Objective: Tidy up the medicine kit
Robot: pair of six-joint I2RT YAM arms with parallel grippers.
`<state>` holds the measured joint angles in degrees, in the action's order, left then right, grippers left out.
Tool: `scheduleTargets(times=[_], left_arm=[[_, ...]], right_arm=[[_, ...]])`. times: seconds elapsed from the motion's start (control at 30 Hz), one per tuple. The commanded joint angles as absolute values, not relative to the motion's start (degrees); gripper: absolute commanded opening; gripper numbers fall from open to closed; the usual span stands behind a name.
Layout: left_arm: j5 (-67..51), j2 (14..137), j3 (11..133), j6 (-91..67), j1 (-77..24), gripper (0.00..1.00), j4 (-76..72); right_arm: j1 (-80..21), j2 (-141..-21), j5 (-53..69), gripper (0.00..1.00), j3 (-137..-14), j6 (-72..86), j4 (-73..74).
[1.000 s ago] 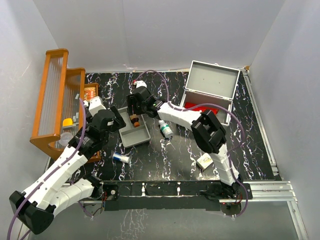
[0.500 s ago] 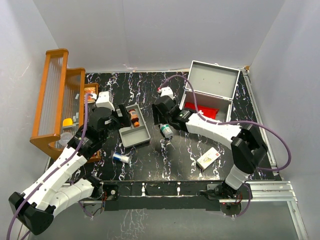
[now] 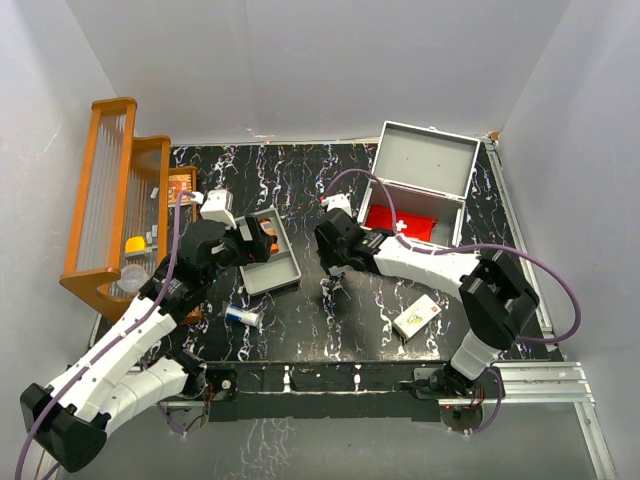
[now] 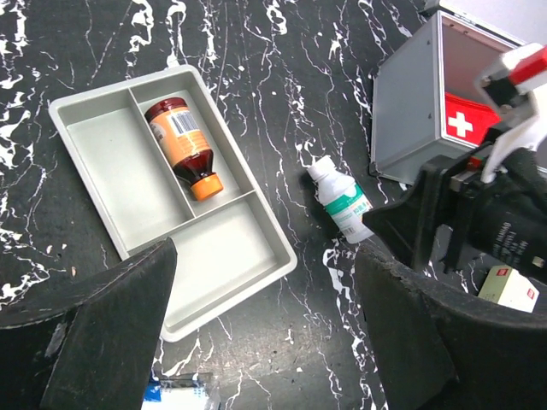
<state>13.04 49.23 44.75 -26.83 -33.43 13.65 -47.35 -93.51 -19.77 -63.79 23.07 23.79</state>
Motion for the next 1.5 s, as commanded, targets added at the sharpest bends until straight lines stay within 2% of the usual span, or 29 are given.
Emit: scheduleTargets(times=[0.0,0.27,0.47,0.67,0.87,1.03,1.33,1.47], left_arm=[[10.07,48.58,45.75,-26.63,-33.27,0.84,13.15],[8.36,51.22,47.51,-26.28,-33.22,0.85,14.47],[8.84,51.80,47.55,-26.99,-33.23,0.85,15.12],[9.09,53.03,45.99,-31.57,-33.22,0.85,14.86],[5.98,55.53,44.03,-40.52,-33.27,0.86,12.22],[0.43,56.20,42.32,-44.62,-33.23,0.99,5.57],[-4.54,55.38,36.15,-53.25,-33.22,0.98,-5.69],[-5.42,56.88,34.54,-56.05,-33.22,0.90,-9.02]], right_arm=[[-47.33,-96.32,-17.59,0.51,-63.93,18.62,20.22],[-46.40,-102.83,-15.36,0.50,-66.45,15.13,19.51],[-45.91,-103.71,-13.33,0.36,-66.91,14.39,19.58],[-45.79,-98.37,-12.53,0.32,-63.90,16.41,16.74],[-45.62,-89.10,-7.22,0.30,-56.75,20.70,7.02],[-45.57,-83.01,-0.46,0.29,-51.55,25.16,-1.59],[-45.53,-76.97,11.09,0.29,-46.55,33.95,-15.60],[-45.57,-77.43,14.36,0.29,-47.09,34.72,-17.75]])
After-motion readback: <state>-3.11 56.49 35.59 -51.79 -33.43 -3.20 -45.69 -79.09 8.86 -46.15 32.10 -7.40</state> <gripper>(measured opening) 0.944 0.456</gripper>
